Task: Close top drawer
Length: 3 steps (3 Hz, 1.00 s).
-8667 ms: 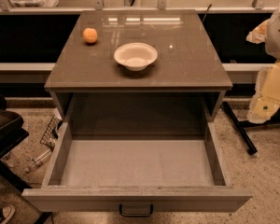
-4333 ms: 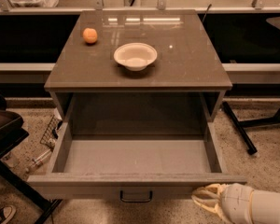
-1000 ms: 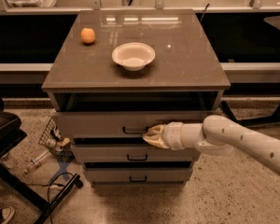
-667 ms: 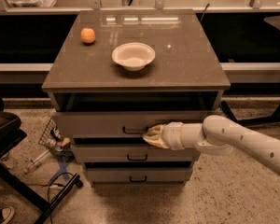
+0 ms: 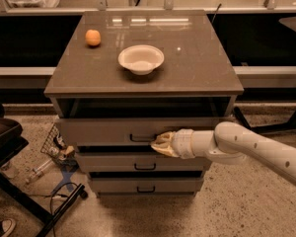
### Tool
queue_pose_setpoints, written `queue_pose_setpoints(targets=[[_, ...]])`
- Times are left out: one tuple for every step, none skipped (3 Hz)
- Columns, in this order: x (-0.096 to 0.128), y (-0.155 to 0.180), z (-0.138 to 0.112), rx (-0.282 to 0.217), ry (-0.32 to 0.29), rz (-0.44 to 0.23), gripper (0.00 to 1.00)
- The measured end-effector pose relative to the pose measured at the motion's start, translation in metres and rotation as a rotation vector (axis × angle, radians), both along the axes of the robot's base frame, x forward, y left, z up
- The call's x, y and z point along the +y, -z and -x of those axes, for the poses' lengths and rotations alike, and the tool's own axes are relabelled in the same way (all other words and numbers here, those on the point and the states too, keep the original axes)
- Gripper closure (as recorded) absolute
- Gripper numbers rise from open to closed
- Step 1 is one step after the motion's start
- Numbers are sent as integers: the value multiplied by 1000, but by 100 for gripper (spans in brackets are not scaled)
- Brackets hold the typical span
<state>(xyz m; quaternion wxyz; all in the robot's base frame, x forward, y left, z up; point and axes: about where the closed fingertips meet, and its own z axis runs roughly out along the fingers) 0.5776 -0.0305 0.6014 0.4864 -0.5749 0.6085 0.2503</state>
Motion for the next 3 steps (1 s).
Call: queue_pose_setpoints(targets=[[0, 0, 0, 0, 0, 0, 85], [0, 0, 0, 0, 0, 0, 62], [0, 0, 0, 0, -1, 0, 31]])
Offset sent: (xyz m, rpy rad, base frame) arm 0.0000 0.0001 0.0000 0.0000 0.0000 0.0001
